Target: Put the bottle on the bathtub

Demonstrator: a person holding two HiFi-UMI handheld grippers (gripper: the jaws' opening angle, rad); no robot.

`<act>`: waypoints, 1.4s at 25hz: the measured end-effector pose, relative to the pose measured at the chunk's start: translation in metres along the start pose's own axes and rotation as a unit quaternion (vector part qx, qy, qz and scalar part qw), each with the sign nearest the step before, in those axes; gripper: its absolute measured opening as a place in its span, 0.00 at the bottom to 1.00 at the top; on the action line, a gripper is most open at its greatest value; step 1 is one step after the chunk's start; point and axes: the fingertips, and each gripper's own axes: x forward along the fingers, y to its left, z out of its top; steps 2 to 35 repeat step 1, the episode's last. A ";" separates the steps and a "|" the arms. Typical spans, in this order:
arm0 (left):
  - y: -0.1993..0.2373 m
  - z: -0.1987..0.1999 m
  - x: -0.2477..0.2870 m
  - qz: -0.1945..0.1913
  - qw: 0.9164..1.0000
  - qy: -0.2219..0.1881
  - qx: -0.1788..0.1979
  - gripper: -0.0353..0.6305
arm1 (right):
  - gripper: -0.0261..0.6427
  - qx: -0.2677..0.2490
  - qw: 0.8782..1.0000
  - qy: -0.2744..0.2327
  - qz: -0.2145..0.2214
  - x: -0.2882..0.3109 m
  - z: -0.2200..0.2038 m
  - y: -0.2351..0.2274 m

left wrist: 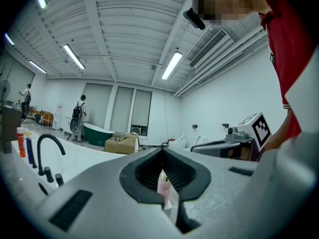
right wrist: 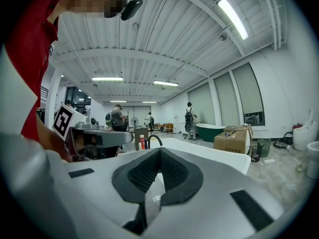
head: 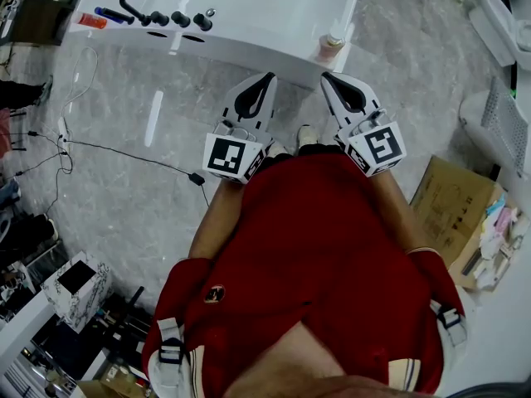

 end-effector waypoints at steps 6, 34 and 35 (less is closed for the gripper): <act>0.000 0.000 0.001 0.000 1.000 0.000 0.000 0.06 | 0.04 0.000 1.000 -0.001 0.000 0.000 0.000 -0.001; 0.000 0.000 0.001 0.000 1.000 0.000 0.000 0.06 | 0.04 0.000 1.000 -0.001 0.000 0.000 0.000 -0.001; 0.000 0.000 0.001 0.000 1.000 0.000 0.000 0.06 | 0.04 0.000 1.000 -0.001 0.000 0.000 0.000 -0.001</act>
